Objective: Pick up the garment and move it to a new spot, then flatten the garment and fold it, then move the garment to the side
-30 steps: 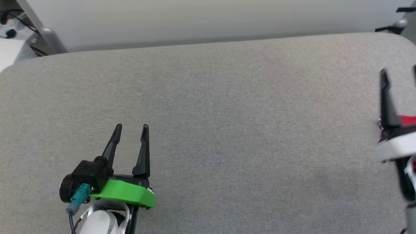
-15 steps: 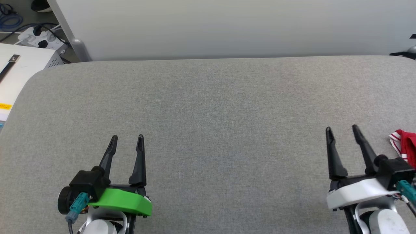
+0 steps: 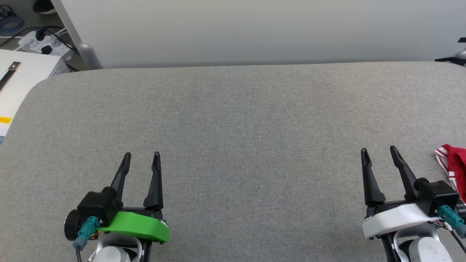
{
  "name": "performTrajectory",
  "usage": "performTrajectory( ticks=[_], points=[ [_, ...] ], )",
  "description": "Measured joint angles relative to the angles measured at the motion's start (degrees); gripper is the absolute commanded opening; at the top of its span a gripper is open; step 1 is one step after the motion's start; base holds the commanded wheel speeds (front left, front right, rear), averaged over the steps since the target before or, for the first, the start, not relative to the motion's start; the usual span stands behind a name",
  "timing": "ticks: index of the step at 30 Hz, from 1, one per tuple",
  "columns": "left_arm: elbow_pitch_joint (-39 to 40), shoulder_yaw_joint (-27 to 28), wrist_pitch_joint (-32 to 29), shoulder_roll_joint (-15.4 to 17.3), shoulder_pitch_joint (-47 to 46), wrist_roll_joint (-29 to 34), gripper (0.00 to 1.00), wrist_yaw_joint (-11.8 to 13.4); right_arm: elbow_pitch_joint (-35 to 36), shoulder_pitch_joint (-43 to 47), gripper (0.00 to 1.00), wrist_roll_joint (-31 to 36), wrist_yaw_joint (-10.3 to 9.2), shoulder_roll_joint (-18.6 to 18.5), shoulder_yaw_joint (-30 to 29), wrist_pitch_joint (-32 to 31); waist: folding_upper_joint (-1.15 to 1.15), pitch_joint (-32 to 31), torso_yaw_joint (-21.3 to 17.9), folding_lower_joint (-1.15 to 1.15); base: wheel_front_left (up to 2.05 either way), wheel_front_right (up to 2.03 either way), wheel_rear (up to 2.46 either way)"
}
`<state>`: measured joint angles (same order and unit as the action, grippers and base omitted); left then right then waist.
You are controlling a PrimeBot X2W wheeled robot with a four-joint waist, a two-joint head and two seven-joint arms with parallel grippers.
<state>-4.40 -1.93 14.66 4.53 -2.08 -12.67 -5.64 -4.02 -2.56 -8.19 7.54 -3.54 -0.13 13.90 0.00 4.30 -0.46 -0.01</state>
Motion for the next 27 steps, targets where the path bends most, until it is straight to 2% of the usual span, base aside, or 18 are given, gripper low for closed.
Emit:
performTrajectory(
  ticks=[10,11,27],
  points=[
    [-0.34,0.65,0.00,-0.79,-0.01,0.58,1.00,-0.77,-0.21,-0.02,1.00,0.29,0.00,0.10,0.24,0.07,0.00,0.30,0.09,0.00,0.00,0.00,0.00],
    [-0.29,0.63,0.00,-0.83,-0.01,0.59,0.00,-0.87,-0.20,-0.03,0.00,0.36,0.00,0.12,0.29,0.07,0.00,0.33,0.09,0.00,0.00,0.00,0.00],
    [-0.24,0.52,-1.22,-0.82,-0.03,1.12,0.00,-0.58,-0.05,-0.01,0.00,0.44,0.00,0.07,0.27,-1.18,0.00,-0.11,0.13,0.00,0.00,0.00,0.00]
  ],
)
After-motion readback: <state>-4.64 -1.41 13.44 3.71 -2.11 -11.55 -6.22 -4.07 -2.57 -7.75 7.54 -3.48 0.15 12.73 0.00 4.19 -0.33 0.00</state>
